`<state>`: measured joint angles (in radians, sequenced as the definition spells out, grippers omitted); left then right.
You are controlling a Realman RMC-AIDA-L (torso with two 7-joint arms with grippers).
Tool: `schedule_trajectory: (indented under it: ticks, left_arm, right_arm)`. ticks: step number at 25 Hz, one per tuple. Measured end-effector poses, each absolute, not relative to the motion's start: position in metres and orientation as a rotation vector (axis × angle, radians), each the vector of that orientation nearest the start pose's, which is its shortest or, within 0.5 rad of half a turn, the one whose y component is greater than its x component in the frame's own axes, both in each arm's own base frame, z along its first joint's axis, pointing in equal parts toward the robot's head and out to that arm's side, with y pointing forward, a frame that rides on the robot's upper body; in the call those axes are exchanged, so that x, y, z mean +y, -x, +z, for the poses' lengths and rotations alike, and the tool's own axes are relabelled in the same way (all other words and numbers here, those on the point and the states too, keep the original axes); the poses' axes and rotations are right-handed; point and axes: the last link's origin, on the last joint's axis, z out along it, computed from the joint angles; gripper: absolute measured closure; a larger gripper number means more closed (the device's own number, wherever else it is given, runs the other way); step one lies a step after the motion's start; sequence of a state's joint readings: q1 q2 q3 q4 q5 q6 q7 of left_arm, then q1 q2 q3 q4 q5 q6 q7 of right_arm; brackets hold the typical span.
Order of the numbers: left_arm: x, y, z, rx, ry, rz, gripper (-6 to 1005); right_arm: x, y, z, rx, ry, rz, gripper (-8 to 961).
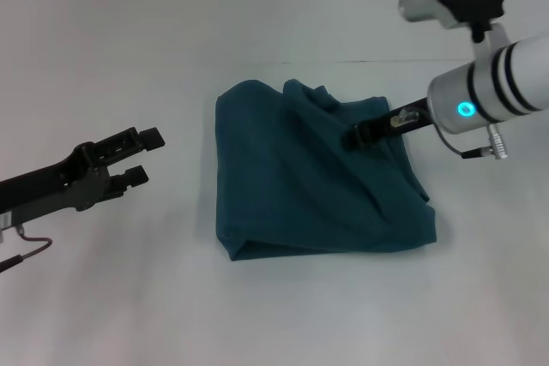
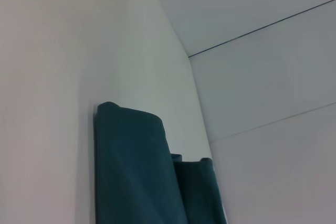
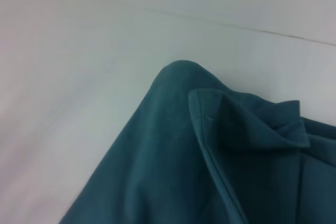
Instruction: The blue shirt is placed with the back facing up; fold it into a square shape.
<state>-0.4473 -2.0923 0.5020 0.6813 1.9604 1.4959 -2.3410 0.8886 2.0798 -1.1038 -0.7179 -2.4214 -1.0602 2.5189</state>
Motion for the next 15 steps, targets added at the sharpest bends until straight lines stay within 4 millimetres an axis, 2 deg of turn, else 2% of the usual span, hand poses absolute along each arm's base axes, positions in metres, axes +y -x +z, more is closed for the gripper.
schedule_trajectory:
  ticks: [3,9,15]
  left_arm:
    - [0.325,0.299,0.029,2.186,-2.175,1.211,51]
    - [0.326,0.298,0.028,2.184,-2.174,1.214,51]
    - [0.329,0.296,0.028,2.176,-2.176,1.216,51]
  right_arm:
    - [0.438,-0.184,-0.025,1.28,2.372,0.07,922]
    - [0.438,-0.21,0.007,1.388,2.252,0.164,921]
    - [0.435,-0.227,0.012,1.44,2.199,0.174,920]
